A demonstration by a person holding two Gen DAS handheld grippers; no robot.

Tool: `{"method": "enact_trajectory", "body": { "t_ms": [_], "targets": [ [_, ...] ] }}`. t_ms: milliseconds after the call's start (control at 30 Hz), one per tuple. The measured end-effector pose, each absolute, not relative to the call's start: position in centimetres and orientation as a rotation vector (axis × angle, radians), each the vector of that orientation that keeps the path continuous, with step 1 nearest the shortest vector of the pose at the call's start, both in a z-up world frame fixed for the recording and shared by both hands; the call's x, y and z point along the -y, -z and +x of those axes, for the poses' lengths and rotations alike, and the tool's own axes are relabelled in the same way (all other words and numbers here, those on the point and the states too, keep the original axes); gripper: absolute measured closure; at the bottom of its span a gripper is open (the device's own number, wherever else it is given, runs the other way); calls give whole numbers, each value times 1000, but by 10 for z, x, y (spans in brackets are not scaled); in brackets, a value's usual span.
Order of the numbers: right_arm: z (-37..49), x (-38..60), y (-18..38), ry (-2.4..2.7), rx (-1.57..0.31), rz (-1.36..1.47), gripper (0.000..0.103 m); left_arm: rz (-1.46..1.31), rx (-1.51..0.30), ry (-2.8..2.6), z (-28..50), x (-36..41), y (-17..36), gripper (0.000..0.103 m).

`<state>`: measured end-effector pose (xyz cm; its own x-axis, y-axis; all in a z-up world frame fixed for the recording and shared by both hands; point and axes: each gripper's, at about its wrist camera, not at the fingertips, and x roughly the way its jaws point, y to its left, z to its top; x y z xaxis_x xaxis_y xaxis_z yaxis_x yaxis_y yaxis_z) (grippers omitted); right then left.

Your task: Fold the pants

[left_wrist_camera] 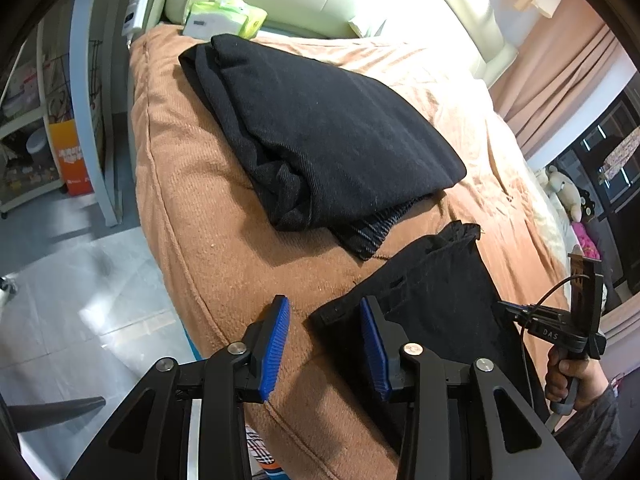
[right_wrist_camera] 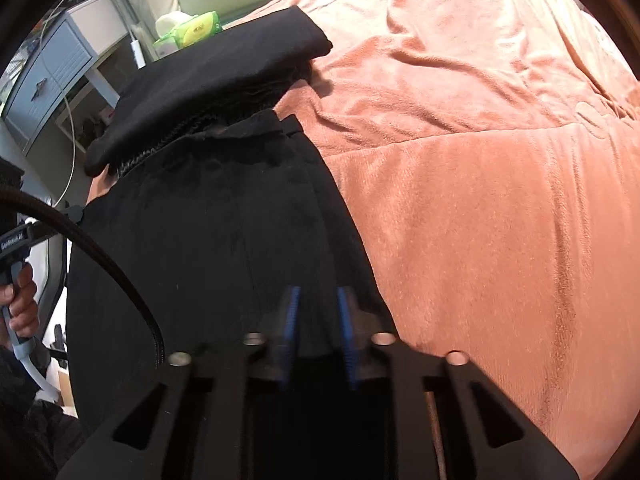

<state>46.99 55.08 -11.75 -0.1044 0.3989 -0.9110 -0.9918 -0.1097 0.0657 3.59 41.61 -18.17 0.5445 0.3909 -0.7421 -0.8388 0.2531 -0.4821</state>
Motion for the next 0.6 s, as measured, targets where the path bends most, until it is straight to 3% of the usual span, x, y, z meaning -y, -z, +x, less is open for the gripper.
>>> {"method": "enact_trajectory", "body": {
  "t_ms": [133, 300, 533, 567, 600],
  "targets": [
    [455, -546, 112, -1481, -814, -967, 103, -984, -545, -877, 40, -417, 180, 83],
    [451, -545, 96, -1435, -737, -952, 103, -980, -539, -884, 44, -420, 179, 85],
    [456, -555, 124, -1322, -787, -939, 102, -997, -542, -893, 39, -418, 174, 82],
    [455, -553, 125, -1316, -784, -923, 102, -992, -544, -892, 36, -416, 172, 81],
    [455, -550, 123, -1316, -781, -904, 102, -989, -544, -892, 34, -413, 170, 73]
  ]
}}
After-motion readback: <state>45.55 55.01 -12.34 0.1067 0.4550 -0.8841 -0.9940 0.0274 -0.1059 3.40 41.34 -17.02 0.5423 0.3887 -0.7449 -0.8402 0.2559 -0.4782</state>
